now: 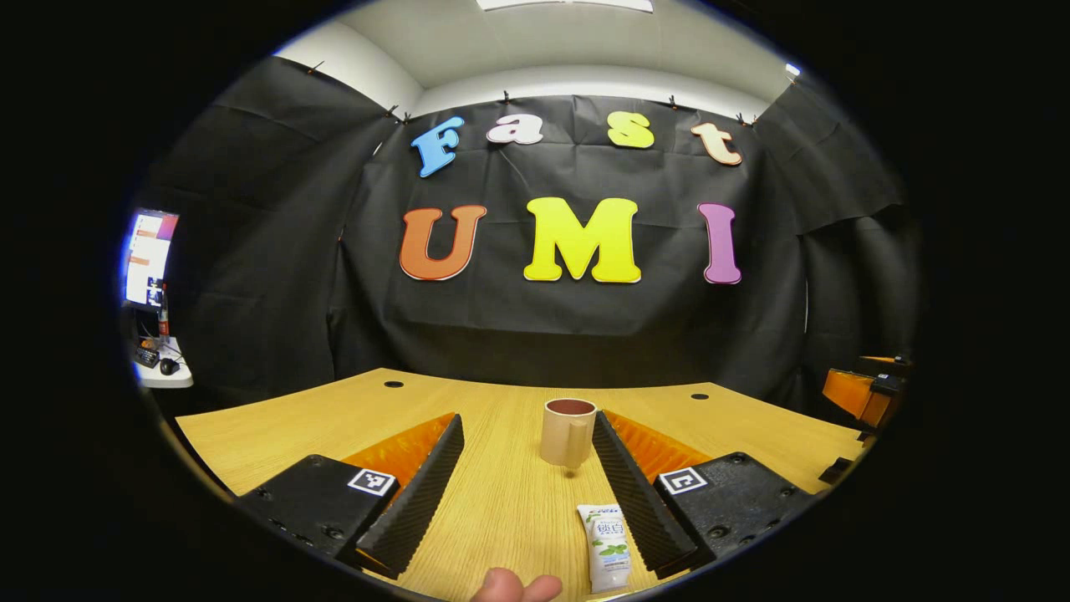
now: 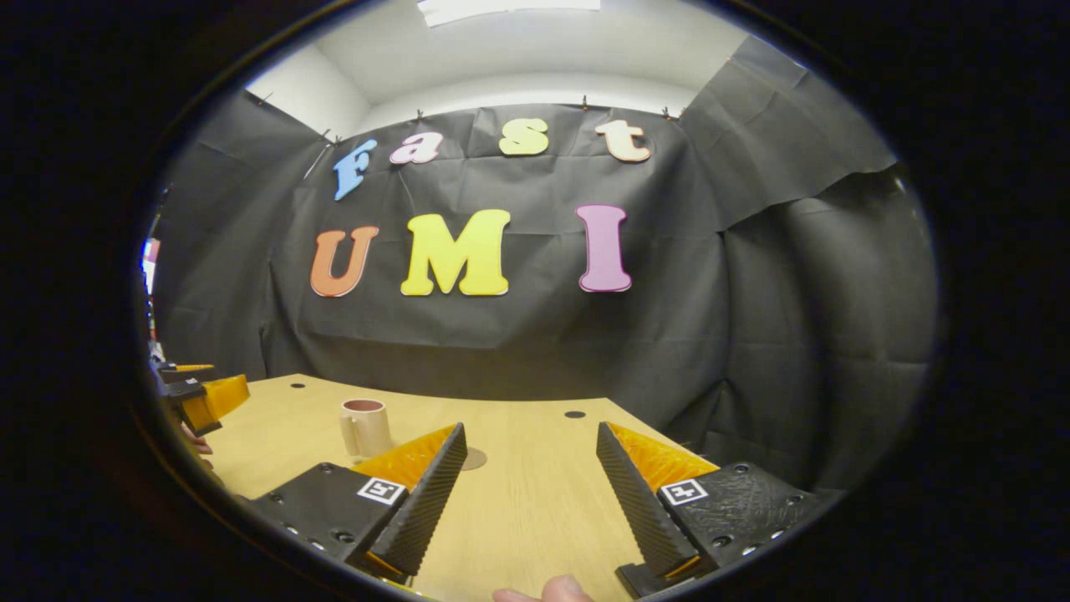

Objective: Put the toothbrush and toothpaste on the desktop into the cup, then pick up the cup and place it on the coaster on the desktop.

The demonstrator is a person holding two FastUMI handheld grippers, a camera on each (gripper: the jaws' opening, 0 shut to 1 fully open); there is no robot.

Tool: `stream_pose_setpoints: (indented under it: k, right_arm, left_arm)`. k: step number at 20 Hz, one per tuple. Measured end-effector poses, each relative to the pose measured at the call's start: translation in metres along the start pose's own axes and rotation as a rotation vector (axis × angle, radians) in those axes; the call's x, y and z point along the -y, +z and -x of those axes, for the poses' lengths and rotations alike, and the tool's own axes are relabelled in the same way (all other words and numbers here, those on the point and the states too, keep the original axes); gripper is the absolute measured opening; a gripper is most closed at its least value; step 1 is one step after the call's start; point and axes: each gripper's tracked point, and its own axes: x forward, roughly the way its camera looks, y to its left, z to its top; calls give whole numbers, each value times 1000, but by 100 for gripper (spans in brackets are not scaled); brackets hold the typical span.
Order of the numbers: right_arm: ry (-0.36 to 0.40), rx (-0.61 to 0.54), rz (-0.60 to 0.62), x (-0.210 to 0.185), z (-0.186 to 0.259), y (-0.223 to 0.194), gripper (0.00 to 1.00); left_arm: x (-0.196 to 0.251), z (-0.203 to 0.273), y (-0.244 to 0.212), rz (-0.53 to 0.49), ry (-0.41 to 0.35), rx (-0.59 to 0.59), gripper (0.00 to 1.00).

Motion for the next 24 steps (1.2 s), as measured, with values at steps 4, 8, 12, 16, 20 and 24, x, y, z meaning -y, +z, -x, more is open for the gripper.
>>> stream_pose_setpoints:
  k: [4, 8, 12, 16, 20, 24]
  right_arm:
    - [16, 0, -1, -5, 0, 1, 95]
    - [20, -22, 0, -5, 0, -6, 95]
    - [24, -49, -6, -2, 1, -12, 95]
    - [35, -91, -30, 2, 3, -25, 95]
    - [45, -134, -40, 2, 3, -35, 95]
    - [64, -165, -34, 1, 4, -44, 95]
  left_arm:
    - [10, 0, -10, 5, -41, -57, 98]
    - [21, 1, -33, -6, -72, -147, 98]
    - [35, 4, -65, 3, -117, -299, 99]
    - [47, 7, -90, 14, -150, -443, 99]
    - [57, 4, -119, -9, -168, -559, 99]
    - [65, 7, -149, -27, -162, -682, 99]
